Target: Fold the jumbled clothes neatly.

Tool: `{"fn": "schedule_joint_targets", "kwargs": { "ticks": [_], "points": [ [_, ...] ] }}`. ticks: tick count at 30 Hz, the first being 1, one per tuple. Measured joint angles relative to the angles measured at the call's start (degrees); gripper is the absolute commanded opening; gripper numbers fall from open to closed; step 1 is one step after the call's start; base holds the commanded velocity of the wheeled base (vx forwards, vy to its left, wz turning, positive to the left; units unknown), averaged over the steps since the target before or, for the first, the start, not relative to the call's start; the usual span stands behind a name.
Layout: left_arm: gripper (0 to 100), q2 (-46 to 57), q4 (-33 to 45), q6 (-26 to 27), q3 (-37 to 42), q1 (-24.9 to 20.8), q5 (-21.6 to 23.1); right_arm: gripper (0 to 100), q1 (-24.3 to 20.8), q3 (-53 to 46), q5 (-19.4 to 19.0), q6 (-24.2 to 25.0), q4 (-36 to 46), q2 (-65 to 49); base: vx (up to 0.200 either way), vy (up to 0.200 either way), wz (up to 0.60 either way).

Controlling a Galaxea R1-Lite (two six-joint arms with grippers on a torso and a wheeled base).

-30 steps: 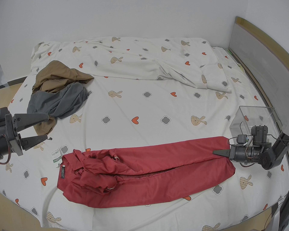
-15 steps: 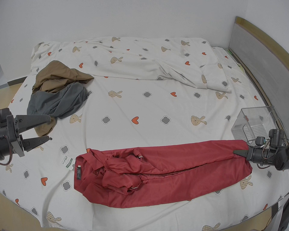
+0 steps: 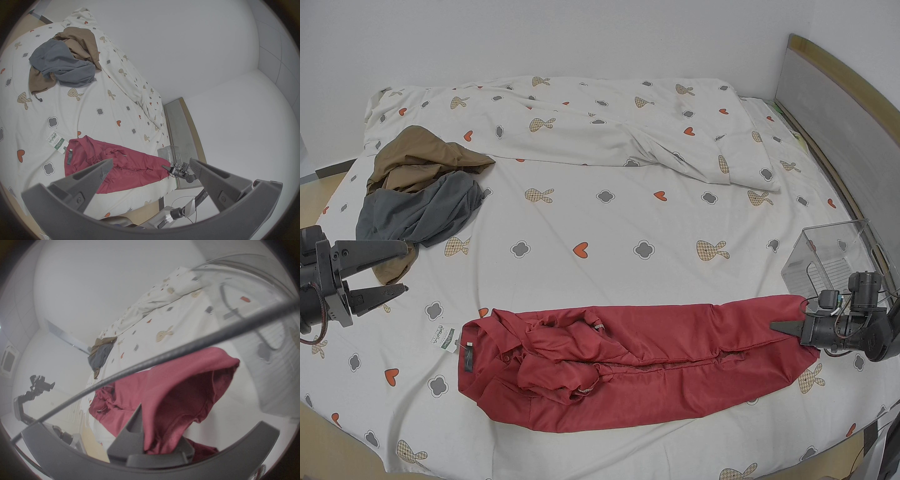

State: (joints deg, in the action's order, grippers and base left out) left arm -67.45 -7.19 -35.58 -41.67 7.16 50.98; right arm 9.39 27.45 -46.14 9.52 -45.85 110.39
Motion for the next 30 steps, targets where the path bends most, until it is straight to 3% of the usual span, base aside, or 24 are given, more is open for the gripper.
{"fn": "schedule_joint_targets", "kwargs": {
  "ticks": [5,10,21,27,30],
  "points": [
    [100,0.0,-1.3,0.0,0.5,-0.1,0.0,0,-7.2,0.4,3.0,1.3,0.1,-0.9,0.0,0.0,0.0],
    [100,0.0,-1.9,-0.1,1.0,-0.2,0.0,0,-16.3,2.4,11.5,5.2,3.0,-3.7,0.0,0.0,0.0],
    [100,-0.2,-2.2,-0.2,1.2,-0.4,0.0,0,-31.3,17.7,24.2,8.0,35.0,-13.0,0.0,0.0,0.0],
    [100,-0.6,-2.3,-0.2,1.3,-1.0,-0.1,0,-39.6,27.3,30.4,11.5,41.4,-15.5,0.0,0.0,0.0],
    [100,-0.7,-2.3,-0.2,1.3,-1.1,-0.1,0,-42.8,30.7,31.8,13.8,42.3,-15.4,0.0,0.0,0.0]
  ]
}}
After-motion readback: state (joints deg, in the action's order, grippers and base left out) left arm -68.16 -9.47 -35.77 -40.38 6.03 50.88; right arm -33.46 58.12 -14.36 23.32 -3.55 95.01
